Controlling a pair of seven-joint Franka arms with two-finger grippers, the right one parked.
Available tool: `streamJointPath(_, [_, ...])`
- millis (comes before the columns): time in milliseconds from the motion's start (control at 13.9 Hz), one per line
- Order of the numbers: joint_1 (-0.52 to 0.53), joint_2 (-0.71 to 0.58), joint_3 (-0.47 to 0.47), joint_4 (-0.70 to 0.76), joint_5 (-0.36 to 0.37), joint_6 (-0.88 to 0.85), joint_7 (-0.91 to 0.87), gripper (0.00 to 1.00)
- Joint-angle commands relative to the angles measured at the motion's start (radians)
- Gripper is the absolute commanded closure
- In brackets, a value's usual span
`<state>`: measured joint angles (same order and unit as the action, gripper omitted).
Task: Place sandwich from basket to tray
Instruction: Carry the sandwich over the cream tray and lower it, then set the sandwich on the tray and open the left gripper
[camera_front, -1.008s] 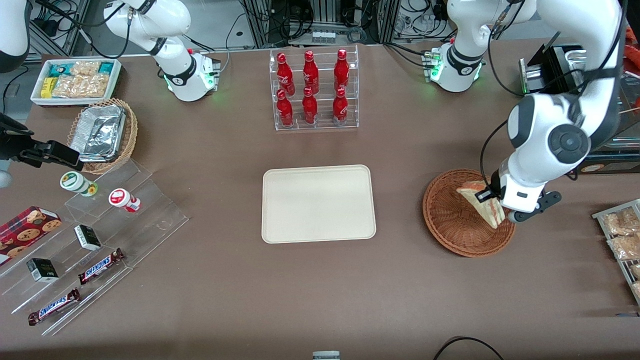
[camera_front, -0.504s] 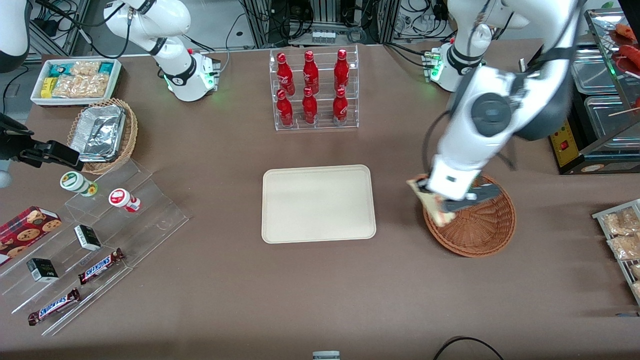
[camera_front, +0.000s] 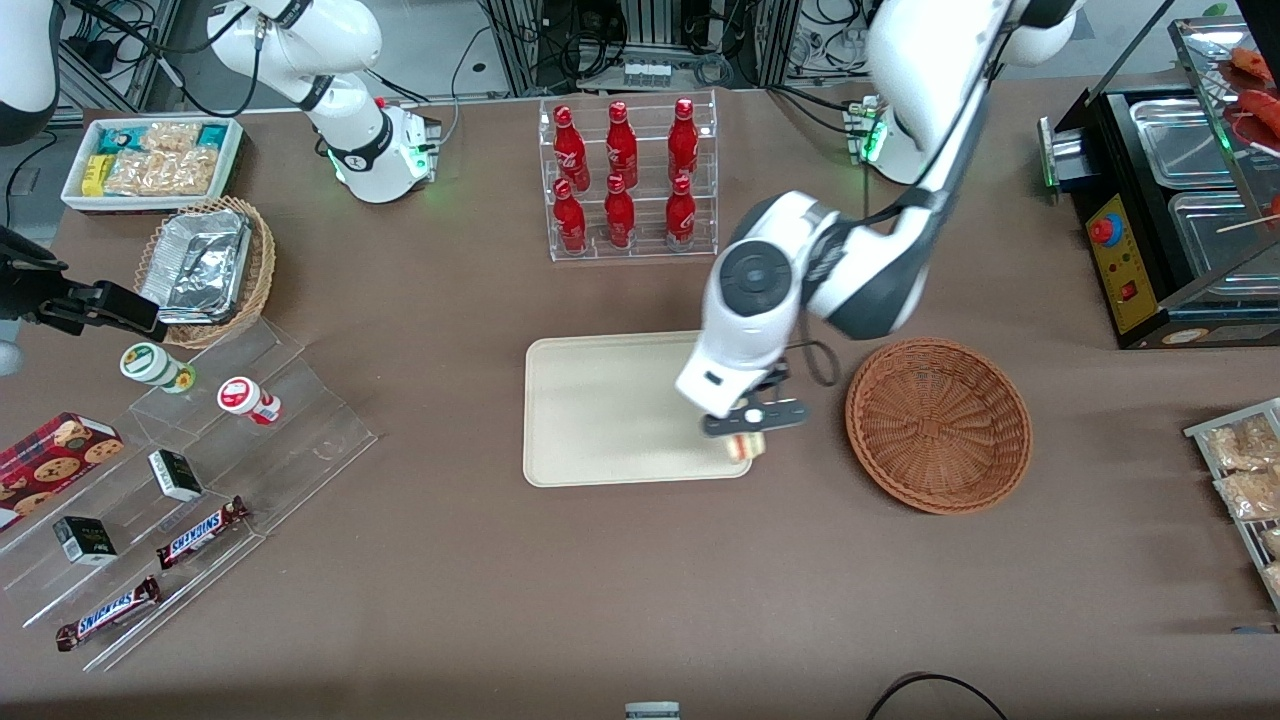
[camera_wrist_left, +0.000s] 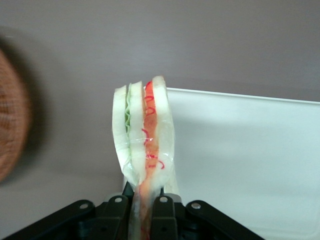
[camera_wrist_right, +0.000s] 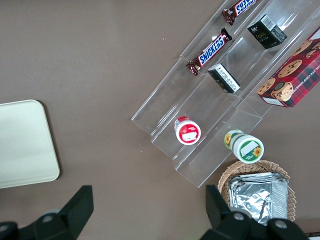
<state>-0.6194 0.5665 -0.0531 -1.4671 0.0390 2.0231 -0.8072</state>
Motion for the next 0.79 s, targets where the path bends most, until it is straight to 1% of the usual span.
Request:
streamJointPath(0, [-0.069,0.084,0.013,0.074,0.007,0.075,-0.056,1.0])
streamJointPath(216, [-0.124,0.144,0.016,0.074,0.015,0.173,-0.072,1.0])
streamJointPath(432, [-0.141,0.182,0.016,0.074,0.018,0.181,-0.053,1.0])
streamJointPath(576, [-0.152,0.205,0.015,0.074,0.05,0.183,-0.026,1.0])
streamJointPath(720, [-0.163,0.214,0.015,0.074,0.051,0.19,-0.02,1.0])
